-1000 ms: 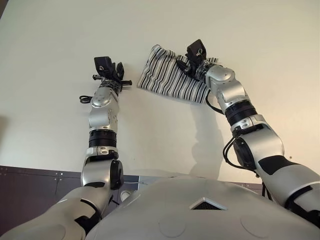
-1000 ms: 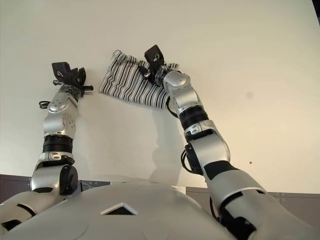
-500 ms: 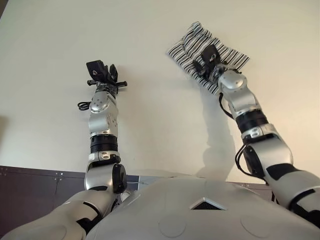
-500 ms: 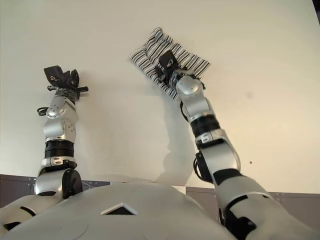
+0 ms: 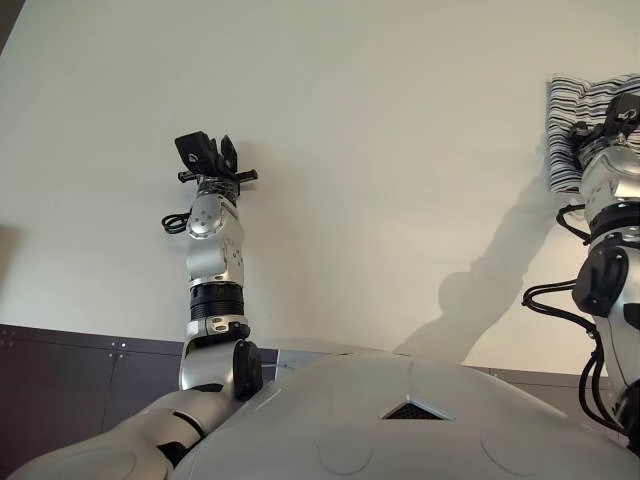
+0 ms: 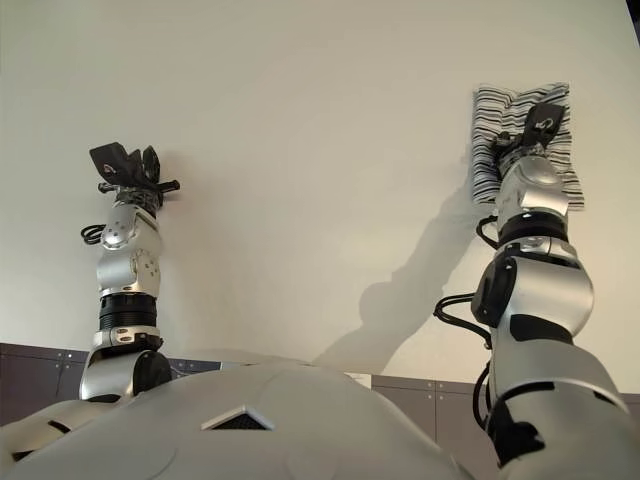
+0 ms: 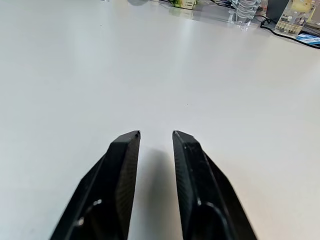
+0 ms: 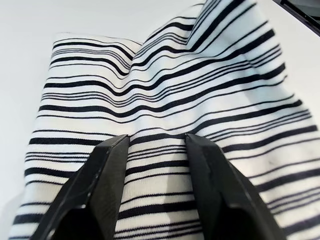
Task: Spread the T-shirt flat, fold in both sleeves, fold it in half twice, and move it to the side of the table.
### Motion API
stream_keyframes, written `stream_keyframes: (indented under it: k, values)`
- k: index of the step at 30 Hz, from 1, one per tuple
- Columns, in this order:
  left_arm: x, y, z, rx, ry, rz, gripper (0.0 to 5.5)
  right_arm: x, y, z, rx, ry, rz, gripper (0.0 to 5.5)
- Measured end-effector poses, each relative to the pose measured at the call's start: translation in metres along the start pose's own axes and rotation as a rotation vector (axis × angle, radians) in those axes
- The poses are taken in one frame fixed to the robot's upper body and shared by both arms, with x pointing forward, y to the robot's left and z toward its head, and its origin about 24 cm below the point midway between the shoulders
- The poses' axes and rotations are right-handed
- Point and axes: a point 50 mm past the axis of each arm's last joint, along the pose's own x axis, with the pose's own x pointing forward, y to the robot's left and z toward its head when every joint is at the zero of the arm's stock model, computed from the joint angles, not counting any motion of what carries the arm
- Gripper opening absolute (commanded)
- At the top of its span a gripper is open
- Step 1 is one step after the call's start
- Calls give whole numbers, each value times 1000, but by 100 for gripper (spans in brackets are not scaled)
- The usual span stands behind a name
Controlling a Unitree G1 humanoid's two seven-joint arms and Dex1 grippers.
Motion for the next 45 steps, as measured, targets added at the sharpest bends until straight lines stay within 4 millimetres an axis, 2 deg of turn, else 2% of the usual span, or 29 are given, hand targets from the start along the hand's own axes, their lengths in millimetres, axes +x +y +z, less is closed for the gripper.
stream_keyframes:
  k: [2,4,5,7,8,9,10,11,12,13,14,17,20,23,25,31,33,35,37,39,45]
  values:
    - [0,0,2,-13,-14,26,117,-1,3,1,-59,-75,8,205]
    - [0,-6,7,-61,-44,94,117,-3,38,25,-111,-271,82,205]
    - [3,-10,16,-93,-75,138,117,-6,59,37,-126,-353,121,205]
    - [14,-17,50,-149,-172,220,117,-14,101,51,-114,-440,182,205]
    - [21,-26,75,-184,-237,237,117,-20,126,54,-83,-462,205,205]
    - [26,-46,107,-214,-313,207,117,-28,153,53,-31,-458,234,205]
    - [27,-62,124,-212,-355,166,117,-32,167,53,-1,-447,249,205]
    - [25,-91,150,-204,-430,83,117,-40,188,53,51,-427,280,205]
    - [21,-116,167,-171,-488,12,117,-48,202,57,108,-423,302,205]
    - [17,-136,172,-147,-512,-40,117,-54,210,63,148,-430,318,205]
    - [16,-146,168,-105,-515,-61,117,-60,217,71,186,-445,329,205]
    - [20,-151,146,10,-460,-71,117,-83,236,94,208,-522,376,205]
    - [26,-136,140,-54,-388,-81,117,-102,246,106,129,-633,401,205]
    - [37,-110,133,-190,-272,-102,117,-109,253,93,83,-634,419,205]
    - [40,-96,133,-161,-258,-98,117,-108,252,85,86,-609,403,205]
    - [43,-61,147,-141,-257,-84,117,-110,247,91,111,-625,338,205]
    - [45,-52,148,-141,-236,-87,117,-111,244,94,123,-631,320,234]
    - [49,-57,147,-133,-216,-115,117,-109,241,94,133,-622,311,276]
    - [52,-71,147,-134,-207,-166,117,-105,238,94,160,-613,308,319]
    - [51,-91,144,-118,-220,-232,157,-98,234,95,177,-595,268,363]
    - [40,-139,134,17,-337,-277,249,-94,240,115,164,-627,269,365]
